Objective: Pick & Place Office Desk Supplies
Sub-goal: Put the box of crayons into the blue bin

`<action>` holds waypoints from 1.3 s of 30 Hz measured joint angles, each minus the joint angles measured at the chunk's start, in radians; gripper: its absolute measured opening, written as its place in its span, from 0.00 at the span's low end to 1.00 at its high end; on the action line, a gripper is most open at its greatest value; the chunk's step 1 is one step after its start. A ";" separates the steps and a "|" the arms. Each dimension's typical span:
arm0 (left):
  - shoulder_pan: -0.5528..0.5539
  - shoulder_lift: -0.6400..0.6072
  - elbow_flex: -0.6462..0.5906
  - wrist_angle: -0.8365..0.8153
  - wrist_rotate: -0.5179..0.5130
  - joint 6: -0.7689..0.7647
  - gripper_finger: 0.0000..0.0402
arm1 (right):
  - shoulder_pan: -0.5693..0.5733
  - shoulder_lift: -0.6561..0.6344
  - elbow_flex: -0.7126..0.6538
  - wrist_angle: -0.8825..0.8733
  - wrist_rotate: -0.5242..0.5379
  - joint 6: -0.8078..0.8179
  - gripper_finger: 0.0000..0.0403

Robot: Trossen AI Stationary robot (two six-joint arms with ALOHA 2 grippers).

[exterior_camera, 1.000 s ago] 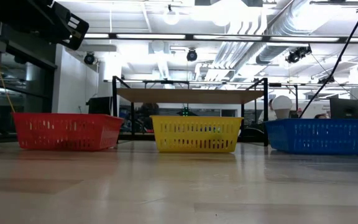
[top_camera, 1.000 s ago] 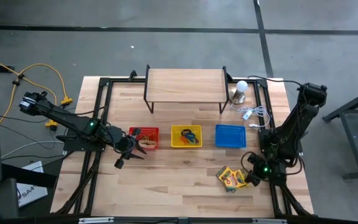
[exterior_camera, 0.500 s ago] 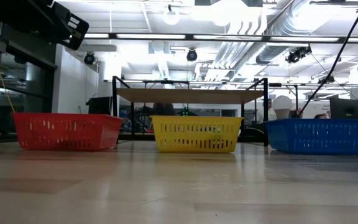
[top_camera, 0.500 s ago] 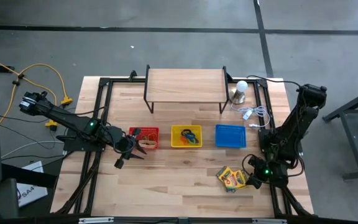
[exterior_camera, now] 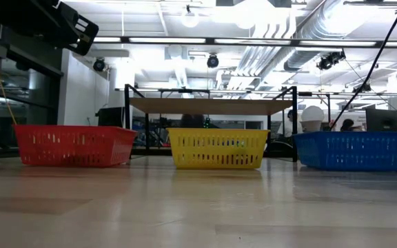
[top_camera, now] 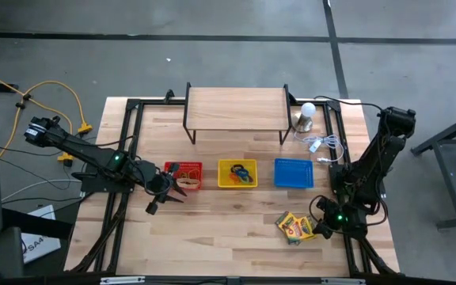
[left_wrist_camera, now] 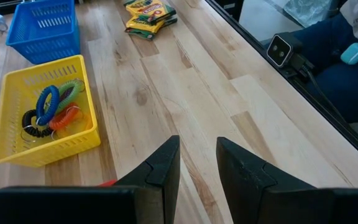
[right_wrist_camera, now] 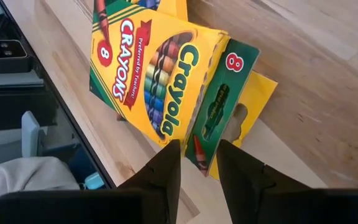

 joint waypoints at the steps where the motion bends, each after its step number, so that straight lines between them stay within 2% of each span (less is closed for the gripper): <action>1: 0.000 0.000 0.000 0.000 0.000 0.000 0.25 | 0.000 0.000 0.000 0.000 0.000 0.000 0.22; 11: 0.000 0.000 0.000 0.000 0.000 0.000 0.25 | 0.000 0.000 0.000 0.002 -0.001 -0.006 0.06; 17: 0.000 0.000 0.000 0.000 0.000 0.000 0.25 | 0.001 0.000 0.000 0.002 0.000 -0.020 0.01; 26: 0.000 0.000 0.000 0.000 0.000 0.000 0.25 | 0.001 -0.001 0.000 0.002 0.004 -0.025 0.01; 39: 0.000 0.000 0.000 0.000 0.000 0.000 0.25 | -0.010 -0.085 0.000 0.010 0.168 -0.130 0.00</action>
